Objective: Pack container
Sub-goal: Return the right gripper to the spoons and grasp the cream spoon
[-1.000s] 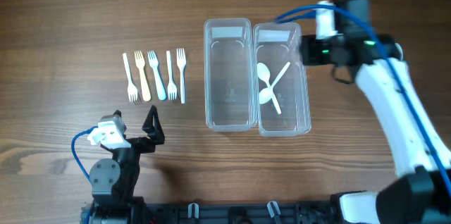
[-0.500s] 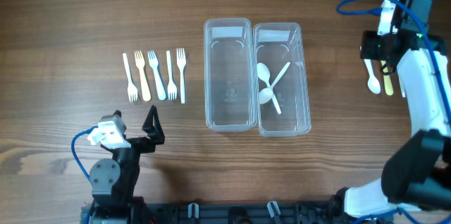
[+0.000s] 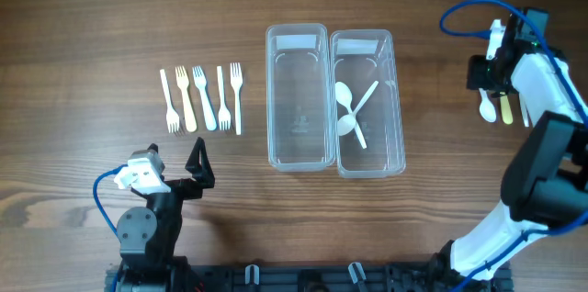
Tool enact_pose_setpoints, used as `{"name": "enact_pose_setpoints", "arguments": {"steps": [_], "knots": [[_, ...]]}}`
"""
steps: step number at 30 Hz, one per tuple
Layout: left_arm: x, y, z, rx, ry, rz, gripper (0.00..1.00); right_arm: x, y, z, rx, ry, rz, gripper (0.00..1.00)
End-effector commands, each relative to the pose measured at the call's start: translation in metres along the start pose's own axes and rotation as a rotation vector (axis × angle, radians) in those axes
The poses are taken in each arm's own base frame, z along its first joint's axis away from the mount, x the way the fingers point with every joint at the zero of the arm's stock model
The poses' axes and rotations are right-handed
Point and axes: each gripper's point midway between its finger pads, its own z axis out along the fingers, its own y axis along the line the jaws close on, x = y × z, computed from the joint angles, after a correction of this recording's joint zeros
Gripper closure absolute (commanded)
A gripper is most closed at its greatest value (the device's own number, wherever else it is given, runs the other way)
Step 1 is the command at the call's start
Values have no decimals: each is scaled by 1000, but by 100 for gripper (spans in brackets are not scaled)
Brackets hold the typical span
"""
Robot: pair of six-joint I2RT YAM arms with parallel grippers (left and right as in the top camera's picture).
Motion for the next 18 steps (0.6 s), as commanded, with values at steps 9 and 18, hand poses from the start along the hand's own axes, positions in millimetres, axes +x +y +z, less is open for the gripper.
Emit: {"name": "enact_pose_setpoints", "arguments": {"steps": [9, 18], "knots": [[0, 0, 0, 2, -6, 25, 0, 7, 4, 28, -11, 39, -31, 43], [0, 0, 0, 2, -6, 25, 0, 17, 5, 43, -17, 78, -30, 44]]}}
